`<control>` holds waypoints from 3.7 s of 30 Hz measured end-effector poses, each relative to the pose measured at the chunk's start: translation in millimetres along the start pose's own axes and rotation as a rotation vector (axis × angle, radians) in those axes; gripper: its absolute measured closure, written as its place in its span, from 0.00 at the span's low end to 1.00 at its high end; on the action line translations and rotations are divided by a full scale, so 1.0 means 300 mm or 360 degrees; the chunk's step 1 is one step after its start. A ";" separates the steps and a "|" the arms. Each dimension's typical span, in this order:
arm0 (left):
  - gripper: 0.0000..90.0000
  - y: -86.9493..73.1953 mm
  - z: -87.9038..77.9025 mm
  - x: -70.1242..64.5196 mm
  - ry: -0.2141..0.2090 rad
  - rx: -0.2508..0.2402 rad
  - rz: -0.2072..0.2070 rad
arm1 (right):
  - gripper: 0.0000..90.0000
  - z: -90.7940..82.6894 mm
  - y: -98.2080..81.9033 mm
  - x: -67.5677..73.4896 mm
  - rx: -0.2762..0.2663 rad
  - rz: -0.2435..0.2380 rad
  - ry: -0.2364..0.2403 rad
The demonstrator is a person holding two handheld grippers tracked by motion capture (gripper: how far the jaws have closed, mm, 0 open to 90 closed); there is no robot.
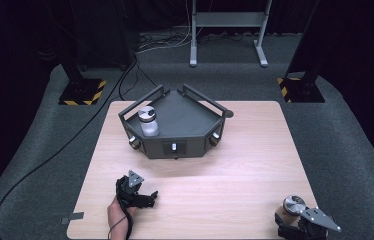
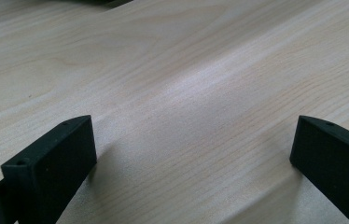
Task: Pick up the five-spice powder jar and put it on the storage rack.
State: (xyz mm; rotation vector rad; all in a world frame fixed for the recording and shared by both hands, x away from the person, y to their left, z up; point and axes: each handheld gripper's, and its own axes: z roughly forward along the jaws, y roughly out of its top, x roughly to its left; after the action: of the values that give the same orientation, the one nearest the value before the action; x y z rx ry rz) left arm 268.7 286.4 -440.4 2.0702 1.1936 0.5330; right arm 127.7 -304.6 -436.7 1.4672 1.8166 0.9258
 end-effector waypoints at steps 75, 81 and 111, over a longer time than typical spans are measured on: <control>0.00 0.002 0.001 0.007 -0.0011 0.0007 -0.0017 | 0.33 0.014 0.083 0.033 -0.0126 -0.0078 0.0113; 0.00 0.003 0.001 0.007 -0.0011 0.0008 -0.0015 | 0.34 0.017 0.115 0.041 -0.0134 -0.0117 0.0143; 0.00 0.003 0.001 0.007 -0.0011 0.0008 -0.0016 | 0.34 0.064 0.273 0.082 -0.0178 -0.0284 0.0277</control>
State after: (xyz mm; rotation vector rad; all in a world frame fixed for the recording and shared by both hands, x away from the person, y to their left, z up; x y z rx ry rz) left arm 270.4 287.8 -440.0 2.0680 1.2019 0.5186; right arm 183.4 -266.6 -380.9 1.1664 1.9499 1.0736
